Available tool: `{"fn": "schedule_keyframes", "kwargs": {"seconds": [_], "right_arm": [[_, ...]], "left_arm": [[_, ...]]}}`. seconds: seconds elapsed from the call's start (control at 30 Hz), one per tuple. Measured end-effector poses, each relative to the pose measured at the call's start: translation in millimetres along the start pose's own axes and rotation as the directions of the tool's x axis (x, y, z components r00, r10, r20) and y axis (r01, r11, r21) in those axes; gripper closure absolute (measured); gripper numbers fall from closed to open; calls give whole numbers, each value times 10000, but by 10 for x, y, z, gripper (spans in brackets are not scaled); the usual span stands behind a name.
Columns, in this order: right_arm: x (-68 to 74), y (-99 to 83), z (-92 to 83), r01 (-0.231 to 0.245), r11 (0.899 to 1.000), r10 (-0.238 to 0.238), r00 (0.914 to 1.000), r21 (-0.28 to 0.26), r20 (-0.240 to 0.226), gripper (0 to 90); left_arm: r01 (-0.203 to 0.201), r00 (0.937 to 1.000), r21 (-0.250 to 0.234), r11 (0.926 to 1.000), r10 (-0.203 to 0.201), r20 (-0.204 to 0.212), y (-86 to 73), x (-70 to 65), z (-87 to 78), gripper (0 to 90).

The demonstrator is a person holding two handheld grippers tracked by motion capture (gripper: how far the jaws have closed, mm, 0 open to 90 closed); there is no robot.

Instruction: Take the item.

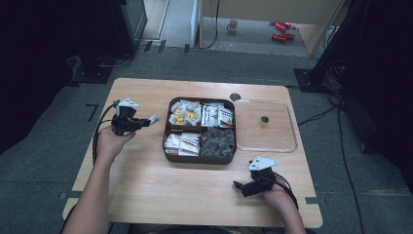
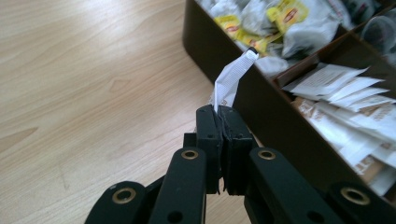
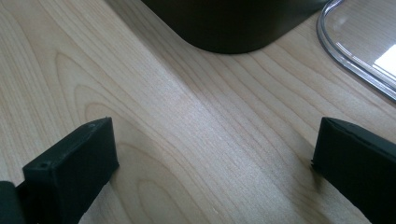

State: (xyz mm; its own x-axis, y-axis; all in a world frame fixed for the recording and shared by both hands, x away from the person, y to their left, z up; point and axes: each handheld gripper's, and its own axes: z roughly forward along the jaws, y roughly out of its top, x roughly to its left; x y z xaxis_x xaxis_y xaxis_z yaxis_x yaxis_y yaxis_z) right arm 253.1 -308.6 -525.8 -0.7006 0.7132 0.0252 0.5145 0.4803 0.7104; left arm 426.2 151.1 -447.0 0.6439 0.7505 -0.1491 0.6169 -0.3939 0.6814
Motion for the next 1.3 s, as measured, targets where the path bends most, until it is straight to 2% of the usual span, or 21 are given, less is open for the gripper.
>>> {"fn": "schedule_keyframes", "kwargs": {"seconds": [0.27,0.47,0.8,1.17,1.3], "right_arm": [[1,1,1,-5,10000,5,10000,-3,1,0],[0,1,2,2,10000,-2,10000,-2,-8,0],[0,2,3,4,10000,-4,10000,-2,-6,0],[0,2,3,6,10000,-6,10000,-4,-8,0],[1,2,2,-3,10000,3,10000,1,-11,0]], "left_arm": [[59,9997,548,9985,-47,-223,-51,65,185,884],[-107,9984,672,9977,143,-539,-70,66,286,884],[-150,9997,1169,9930,170,-156,-115,22,455,863],[266,9996,1007,9946,-265,-24,-139,48,498,806],[329,9994,1011,9943,-335,42,-136,54,480,744]]}}
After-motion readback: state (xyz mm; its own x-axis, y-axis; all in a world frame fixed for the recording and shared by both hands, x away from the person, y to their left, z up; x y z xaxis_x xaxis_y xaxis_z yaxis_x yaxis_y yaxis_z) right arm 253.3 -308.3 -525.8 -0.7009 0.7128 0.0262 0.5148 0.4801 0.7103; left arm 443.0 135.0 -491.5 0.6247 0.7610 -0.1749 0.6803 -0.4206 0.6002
